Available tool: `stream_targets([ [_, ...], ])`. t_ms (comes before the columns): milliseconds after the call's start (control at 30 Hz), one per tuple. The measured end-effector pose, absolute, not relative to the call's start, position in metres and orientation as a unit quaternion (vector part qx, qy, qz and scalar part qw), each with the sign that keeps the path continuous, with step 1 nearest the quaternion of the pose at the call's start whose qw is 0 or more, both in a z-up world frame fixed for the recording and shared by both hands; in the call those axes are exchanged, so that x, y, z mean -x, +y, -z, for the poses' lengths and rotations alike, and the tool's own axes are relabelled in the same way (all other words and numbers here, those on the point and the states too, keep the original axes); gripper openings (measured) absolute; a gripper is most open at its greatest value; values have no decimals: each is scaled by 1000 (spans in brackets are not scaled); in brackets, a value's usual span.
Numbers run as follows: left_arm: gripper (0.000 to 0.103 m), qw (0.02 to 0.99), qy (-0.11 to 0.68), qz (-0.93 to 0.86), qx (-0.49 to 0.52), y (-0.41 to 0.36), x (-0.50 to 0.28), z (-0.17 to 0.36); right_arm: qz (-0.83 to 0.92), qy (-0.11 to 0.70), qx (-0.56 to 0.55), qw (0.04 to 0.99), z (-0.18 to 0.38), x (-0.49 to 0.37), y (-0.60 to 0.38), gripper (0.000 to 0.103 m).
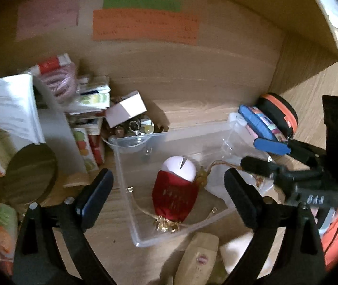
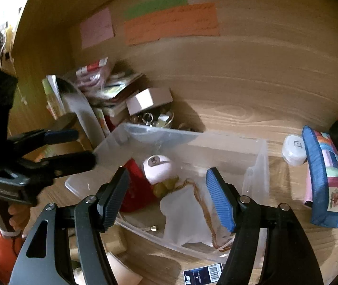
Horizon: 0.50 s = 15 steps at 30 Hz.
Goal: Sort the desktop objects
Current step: 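Withdraw both tools from the clear box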
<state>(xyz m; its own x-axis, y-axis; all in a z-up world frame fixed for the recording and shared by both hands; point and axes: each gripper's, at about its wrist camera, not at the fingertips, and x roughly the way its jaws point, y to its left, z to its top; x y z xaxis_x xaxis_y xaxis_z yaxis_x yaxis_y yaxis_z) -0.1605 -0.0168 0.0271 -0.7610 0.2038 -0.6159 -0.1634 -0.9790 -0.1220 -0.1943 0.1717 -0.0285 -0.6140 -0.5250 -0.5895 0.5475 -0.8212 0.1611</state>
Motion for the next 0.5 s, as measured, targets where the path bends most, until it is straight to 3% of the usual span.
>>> stream_targets([
  [300, 99, 66, -4, -941, 333, -32, 125, -26, 913, 40, -298, 277, -1, 164, 181, 65],
  [500, 99, 54, 10, -934, 352, -43, 109, -2, 925, 74, -271, 255, -7, 128, 196, 74],
])
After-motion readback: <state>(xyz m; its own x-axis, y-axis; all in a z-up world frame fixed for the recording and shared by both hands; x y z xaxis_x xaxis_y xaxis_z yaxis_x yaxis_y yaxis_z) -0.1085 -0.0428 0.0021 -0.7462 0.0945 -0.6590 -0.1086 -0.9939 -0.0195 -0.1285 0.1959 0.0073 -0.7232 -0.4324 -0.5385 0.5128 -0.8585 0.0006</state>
